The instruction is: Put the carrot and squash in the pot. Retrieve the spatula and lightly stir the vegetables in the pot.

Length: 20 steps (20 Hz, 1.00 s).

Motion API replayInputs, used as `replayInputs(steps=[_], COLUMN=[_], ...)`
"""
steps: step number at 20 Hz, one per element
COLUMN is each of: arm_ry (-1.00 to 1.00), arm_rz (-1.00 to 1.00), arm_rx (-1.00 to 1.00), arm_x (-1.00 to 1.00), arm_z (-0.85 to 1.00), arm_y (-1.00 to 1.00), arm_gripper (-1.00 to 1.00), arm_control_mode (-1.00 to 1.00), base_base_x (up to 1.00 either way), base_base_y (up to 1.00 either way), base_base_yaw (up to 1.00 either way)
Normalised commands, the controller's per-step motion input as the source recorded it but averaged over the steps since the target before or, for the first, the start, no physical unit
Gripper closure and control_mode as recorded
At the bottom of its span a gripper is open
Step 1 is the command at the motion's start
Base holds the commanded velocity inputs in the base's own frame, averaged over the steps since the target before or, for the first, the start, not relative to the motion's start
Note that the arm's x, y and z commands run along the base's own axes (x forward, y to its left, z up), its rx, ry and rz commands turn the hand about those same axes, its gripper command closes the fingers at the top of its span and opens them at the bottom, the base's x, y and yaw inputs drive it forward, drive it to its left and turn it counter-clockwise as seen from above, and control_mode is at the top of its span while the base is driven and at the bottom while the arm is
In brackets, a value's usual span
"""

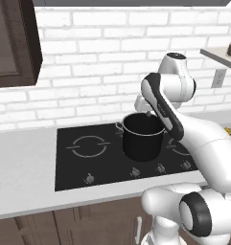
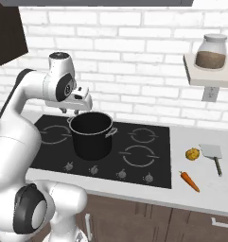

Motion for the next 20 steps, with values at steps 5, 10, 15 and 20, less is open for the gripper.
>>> replayInputs(steps=[5,10,15,20], arm_ry=[0.0,0.0,0.0,0.0], arm_rz=[0.0,0.0,0.0,0.0], arm_rx=[0.0,0.0,0.0,0.0], arm_x=[-0.12,-0.07,0.0,0.0], arm_z=[-0.05,-0.24,-0.08,0.0], arm_y=[0.0,-0.03,0.0,0.0], arm_gripper=[-1.0,-1.0,-1.0,-1.0], arm_control_mode=[-1.0,-1.0,-1.0,-1.0], base_base_x=[0.0,0.0,0.0,0.0], base_base_y=[0.0,0.0,0.0,0.0], base_base_yaw=[0.0,0.0,0.0,0.0])
